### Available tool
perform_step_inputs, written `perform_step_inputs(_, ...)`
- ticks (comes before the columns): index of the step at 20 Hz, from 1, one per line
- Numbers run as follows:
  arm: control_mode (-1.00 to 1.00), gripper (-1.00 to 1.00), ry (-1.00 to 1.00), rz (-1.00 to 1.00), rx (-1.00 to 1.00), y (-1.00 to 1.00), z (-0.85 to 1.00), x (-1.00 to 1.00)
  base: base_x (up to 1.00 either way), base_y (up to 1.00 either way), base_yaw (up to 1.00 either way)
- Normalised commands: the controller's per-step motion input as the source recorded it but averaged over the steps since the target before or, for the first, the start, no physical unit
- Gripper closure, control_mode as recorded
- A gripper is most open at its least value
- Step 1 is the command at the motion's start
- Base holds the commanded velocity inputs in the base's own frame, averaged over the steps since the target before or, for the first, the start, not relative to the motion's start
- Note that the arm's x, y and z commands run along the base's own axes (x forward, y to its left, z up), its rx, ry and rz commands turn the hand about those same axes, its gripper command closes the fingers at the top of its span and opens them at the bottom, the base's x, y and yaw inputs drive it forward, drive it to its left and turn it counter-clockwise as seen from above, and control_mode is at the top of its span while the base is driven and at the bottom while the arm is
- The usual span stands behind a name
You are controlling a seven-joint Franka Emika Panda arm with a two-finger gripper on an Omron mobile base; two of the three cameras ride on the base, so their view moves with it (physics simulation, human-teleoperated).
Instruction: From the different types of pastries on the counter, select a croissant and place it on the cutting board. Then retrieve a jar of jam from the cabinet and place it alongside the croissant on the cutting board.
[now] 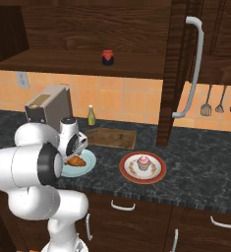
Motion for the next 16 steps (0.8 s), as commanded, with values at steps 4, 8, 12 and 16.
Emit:
perform_step_inputs(4,-1.0,-1.0,0.0,0.0,0.0,0.0,-0.14,0.34,0.0,0.0,0.0)
perform_step_inputs(8,-1.0,-1.0,0.04,0.0,0.0,0.0,-0.5,0.07,0.0,0.0,0.0)
perform_step_inputs(12,-1.0,1.0,0.0,0.0,0.0,0.11,-0.55,0.03,0.0,0.0,0.0)
perform_step_inputs(16,-1.0,1.0,0.0,0.04,0.0,0.11,-0.56,0.0,0.0,0.0,0.0)
